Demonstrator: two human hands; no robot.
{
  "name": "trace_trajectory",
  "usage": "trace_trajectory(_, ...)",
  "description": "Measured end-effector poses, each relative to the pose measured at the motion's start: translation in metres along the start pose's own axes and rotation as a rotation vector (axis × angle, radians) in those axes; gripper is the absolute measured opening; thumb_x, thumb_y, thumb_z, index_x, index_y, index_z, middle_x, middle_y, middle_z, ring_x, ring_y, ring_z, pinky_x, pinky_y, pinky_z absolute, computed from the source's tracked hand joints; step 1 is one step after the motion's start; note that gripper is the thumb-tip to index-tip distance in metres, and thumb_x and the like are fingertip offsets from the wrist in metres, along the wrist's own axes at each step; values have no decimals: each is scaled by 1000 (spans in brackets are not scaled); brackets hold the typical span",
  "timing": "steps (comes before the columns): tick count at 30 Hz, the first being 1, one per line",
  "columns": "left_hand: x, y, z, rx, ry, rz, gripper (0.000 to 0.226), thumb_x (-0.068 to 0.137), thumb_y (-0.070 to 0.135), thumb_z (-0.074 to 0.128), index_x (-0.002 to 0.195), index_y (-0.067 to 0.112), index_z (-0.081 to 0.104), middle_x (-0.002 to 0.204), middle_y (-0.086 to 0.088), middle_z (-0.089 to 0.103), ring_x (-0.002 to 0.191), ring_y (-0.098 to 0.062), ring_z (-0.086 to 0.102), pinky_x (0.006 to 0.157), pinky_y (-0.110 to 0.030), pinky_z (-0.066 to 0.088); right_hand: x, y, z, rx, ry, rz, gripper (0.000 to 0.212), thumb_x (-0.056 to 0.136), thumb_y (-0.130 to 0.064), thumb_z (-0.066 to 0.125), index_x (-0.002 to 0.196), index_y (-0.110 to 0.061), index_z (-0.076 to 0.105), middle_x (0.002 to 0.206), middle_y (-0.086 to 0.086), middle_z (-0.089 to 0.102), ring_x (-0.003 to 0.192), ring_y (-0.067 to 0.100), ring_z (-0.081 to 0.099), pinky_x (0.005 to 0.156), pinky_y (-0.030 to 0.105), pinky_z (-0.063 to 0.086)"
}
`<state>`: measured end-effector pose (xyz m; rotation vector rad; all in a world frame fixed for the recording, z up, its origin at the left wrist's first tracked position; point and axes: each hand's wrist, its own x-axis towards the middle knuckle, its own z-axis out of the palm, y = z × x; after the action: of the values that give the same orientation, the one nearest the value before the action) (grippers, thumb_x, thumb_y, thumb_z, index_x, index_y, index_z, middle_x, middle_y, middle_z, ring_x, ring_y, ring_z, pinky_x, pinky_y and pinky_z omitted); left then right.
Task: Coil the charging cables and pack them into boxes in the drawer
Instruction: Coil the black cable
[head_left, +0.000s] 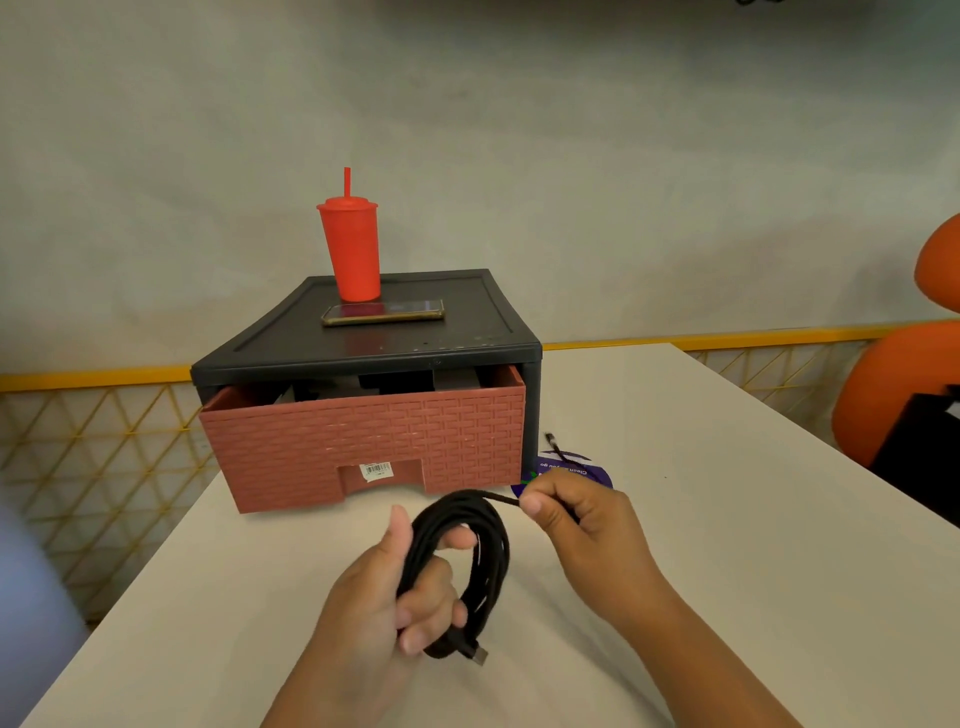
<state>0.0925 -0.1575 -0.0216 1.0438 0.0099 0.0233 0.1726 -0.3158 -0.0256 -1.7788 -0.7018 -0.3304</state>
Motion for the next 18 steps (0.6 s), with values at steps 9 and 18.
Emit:
trace_trajectory(9,11,6,-30,-422,-55,130,50,63,52,71,82,5,72,44,7,17,29,-5,37,51,-24,52,-9,15,18,-348,-288,-74,30,95,-34,39,112,-25,61,90,-2,67,83,15,58,76,32,48)
trace_trajectory(18,8,17,-24,-415,253,224,49,72,59,50,60,14,67,33,8,20,25,-4,25,43,-17,46,-6,15,11,-470,-396,-12,31,98,-32,40,126,-30,54,108,-3,67,98,17,58,82,30,47)
